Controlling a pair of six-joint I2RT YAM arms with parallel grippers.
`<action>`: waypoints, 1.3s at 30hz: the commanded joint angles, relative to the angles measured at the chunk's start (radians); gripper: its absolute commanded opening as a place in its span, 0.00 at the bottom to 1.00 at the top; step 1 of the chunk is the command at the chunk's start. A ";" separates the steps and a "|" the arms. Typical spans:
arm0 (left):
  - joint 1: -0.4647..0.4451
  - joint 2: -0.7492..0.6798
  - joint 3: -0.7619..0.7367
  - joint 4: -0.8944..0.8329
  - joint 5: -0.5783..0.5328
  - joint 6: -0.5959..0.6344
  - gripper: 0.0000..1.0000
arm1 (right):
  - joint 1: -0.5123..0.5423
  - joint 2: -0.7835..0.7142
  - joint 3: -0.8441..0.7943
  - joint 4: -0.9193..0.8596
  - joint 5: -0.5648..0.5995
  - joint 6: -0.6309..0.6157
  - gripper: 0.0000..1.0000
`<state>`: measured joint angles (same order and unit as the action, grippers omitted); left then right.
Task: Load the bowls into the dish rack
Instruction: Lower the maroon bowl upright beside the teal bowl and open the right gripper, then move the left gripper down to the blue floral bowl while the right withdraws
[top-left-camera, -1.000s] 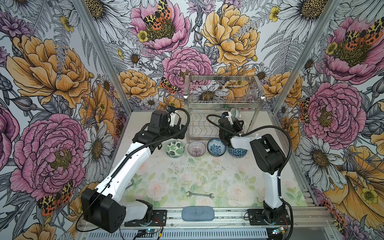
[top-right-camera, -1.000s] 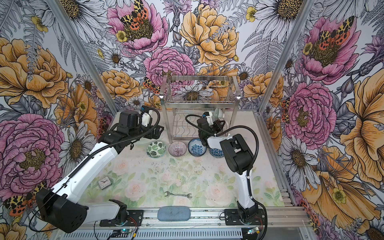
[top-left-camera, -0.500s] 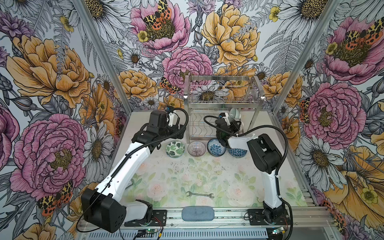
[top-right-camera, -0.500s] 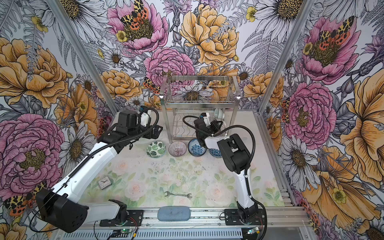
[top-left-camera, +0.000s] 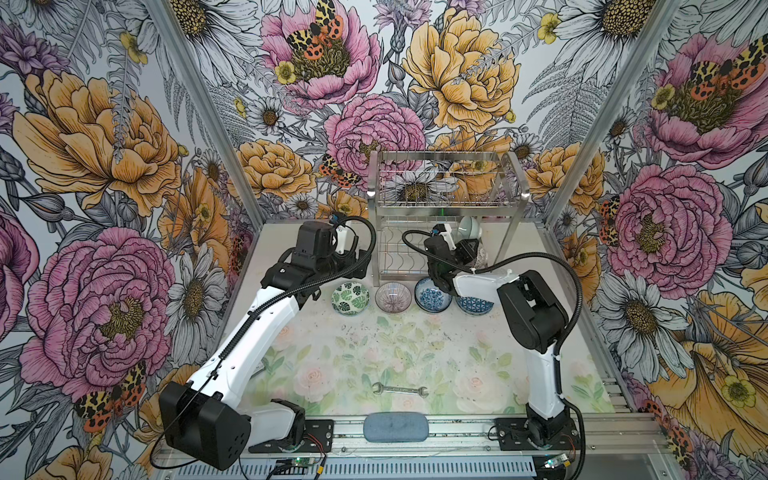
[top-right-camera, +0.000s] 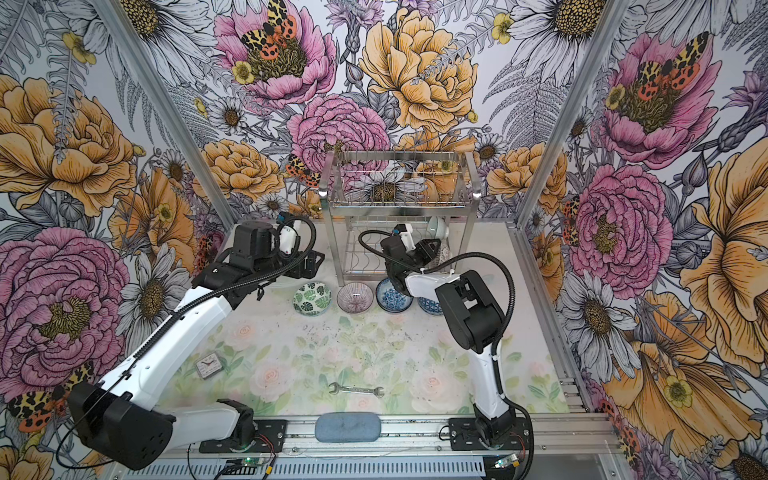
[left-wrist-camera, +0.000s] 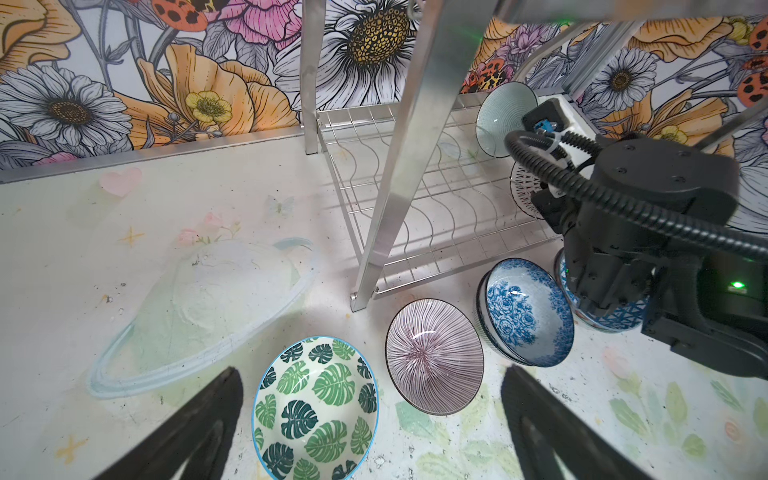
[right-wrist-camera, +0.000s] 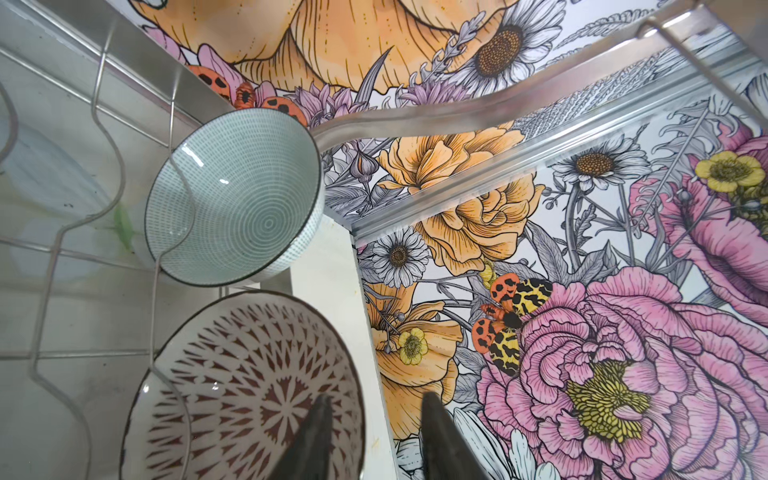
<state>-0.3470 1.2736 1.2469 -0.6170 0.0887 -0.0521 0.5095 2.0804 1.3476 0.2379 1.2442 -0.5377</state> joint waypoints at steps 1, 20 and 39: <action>0.015 0.001 -0.004 0.008 0.034 0.003 0.99 | 0.007 -0.056 0.012 -0.048 -0.010 0.047 0.52; 0.008 0.000 0.000 0.007 0.043 -0.027 0.99 | 0.103 -0.388 -0.097 -0.444 -0.526 0.429 1.00; -0.157 0.010 -0.075 0.051 -0.074 -0.161 0.99 | 0.079 -0.841 -0.338 -0.516 -0.896 0.658 1.00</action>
<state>-0.4896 1.2739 1.2106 -0.6167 0.0151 -0.1528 0.6022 1.3025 1.0386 -0.2596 0.4152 0.0620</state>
